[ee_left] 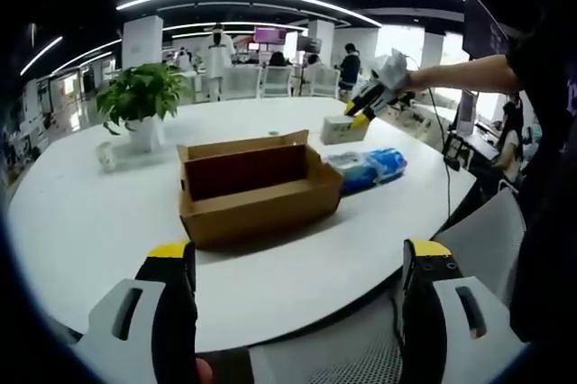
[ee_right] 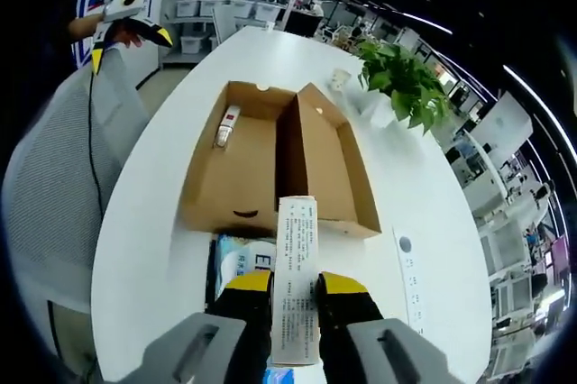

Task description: Operate the shoe box by opening the lid, removing the specified soft item, and placing it in the target area until the item is outside and the box remains undamaged.

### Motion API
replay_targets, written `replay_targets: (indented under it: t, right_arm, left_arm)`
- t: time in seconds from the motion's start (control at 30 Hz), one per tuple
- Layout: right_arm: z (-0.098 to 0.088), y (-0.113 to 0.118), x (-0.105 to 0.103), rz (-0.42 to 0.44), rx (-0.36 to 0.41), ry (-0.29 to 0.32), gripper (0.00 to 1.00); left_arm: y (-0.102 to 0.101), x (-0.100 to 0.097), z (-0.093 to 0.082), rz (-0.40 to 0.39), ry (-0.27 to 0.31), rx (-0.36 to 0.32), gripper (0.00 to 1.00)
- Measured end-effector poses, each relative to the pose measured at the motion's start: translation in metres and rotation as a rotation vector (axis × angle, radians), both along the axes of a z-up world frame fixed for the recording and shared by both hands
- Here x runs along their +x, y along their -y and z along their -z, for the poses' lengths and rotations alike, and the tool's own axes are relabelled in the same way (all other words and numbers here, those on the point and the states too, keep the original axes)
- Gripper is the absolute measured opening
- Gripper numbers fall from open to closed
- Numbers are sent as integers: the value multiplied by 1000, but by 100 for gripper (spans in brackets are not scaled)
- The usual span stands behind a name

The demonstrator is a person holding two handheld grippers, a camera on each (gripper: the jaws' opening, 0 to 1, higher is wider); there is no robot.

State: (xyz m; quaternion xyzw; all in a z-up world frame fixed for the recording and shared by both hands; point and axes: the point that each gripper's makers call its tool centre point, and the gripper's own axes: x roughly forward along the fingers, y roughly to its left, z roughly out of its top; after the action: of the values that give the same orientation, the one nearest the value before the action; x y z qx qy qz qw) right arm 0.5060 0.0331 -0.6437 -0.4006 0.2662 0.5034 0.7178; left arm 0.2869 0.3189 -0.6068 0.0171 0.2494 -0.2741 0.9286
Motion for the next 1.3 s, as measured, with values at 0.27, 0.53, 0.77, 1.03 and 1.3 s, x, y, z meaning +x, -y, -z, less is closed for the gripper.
replay_targets:
  t: [0.27,0.53,0.77,1.03,1.3]
  right_arm:
    - [5,19,9,25,-14,-2,14]
    - [10,33,11,40,-30,-1,14]
    - [14,44,10,55,-47,-1,14]
    - [21,59,9,63,-72,-7,14]
    - [30,73,11,76,-91,-19,14]
  left_arm:
    - [-1,0,1,-3,-10,13,95]
    - [-3,0,-1,-12,-10,18,95]
    - [-3,-1,0,-14,-17,26,95]
    - [-1,1,0,-7,-22,37,95]
    - [1,1,4,-11,-37,36,95]
